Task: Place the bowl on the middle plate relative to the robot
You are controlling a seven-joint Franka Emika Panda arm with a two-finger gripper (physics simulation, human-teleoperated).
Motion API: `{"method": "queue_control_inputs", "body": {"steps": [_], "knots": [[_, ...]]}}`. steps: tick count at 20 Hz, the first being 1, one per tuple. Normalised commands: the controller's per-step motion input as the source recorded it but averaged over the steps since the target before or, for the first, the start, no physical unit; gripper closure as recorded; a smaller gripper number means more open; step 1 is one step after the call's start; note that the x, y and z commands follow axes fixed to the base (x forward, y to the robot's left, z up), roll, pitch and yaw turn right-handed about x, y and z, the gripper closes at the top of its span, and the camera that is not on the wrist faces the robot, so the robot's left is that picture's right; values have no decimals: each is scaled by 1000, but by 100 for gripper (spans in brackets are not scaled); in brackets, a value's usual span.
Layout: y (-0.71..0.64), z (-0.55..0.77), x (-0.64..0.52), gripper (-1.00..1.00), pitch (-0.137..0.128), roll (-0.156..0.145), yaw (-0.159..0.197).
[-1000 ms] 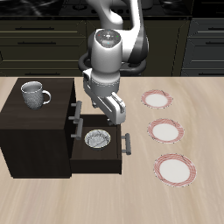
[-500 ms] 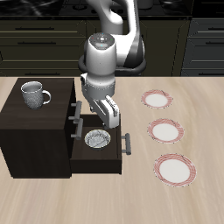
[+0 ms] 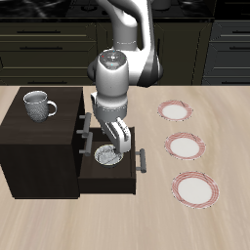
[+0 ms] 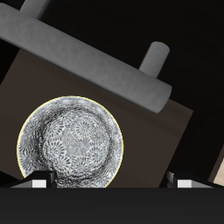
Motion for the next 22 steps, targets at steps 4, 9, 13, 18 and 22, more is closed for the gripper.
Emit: {"method": "queue_control_inputs", "body": {"steps": [4, 9, 13, 18, 22], "knots": [[98, -382, 5, -100, 34, 23, -35], [28, -347, 97, -100, 34, 21, -55], [13, -445, 164, -100, 80, 9, -24], [13, -75, 41, 100, -4, 24, -8], [-59, 84, 34, 100, -7, 4, 10]]}}
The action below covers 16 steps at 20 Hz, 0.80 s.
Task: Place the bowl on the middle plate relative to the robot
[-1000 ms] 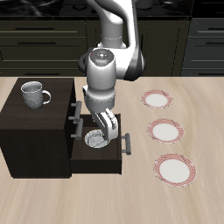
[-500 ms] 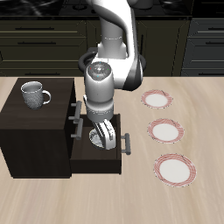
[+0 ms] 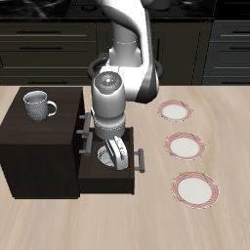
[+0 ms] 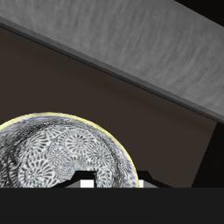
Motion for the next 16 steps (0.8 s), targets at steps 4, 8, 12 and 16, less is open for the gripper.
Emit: {"method": "queue_control_inputs", "body": {"steps": [4, 8, 12, 16], "knots": [[-16, 52, -10, 100, -3, -3, 3], [109, 224, -102, 100, -20, 26, 43], [123, 294, -168, 100, -32, 24, 58], [59, 463, -262, 100, -62, 19, 53]]}}
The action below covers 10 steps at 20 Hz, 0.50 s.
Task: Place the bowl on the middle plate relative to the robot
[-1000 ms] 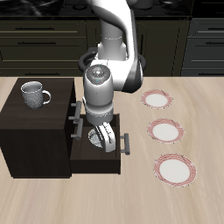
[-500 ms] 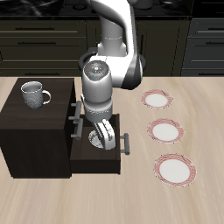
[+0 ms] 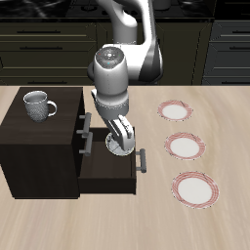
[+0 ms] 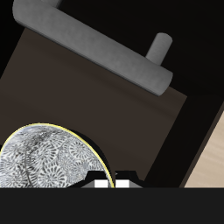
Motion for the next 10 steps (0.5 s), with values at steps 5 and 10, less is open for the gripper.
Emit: {"method": "queue_control_inputs", "body": {"steps": [5, 10], "knots": [[133, 523, -273, 100, -60, 35, 99], [230, 439, -263, 100, -23, 52, 182]]}}
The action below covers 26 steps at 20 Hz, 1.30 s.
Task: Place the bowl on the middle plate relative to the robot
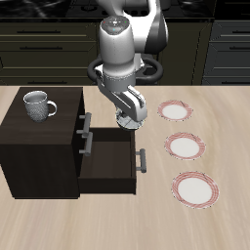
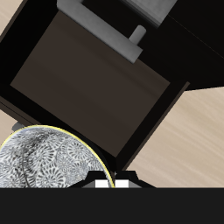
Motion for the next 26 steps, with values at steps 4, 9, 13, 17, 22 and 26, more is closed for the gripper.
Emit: {"method": "queue_control_inputs", "body": {"steps": [4, 9, 13, 17, 22, 26], "knots": [[234, 103, 12, 100, 57, -18, 226], [304, 35, 108, 100, 114, -2, 265], [385, 94, 60, 100, 62, -42, 354], [320, 84, 36, 100, 58, -25, 239], [449, 248, -124, 100, -7, -84, 333], [281, 127, 5, 100, -48, -88, 248]]}}
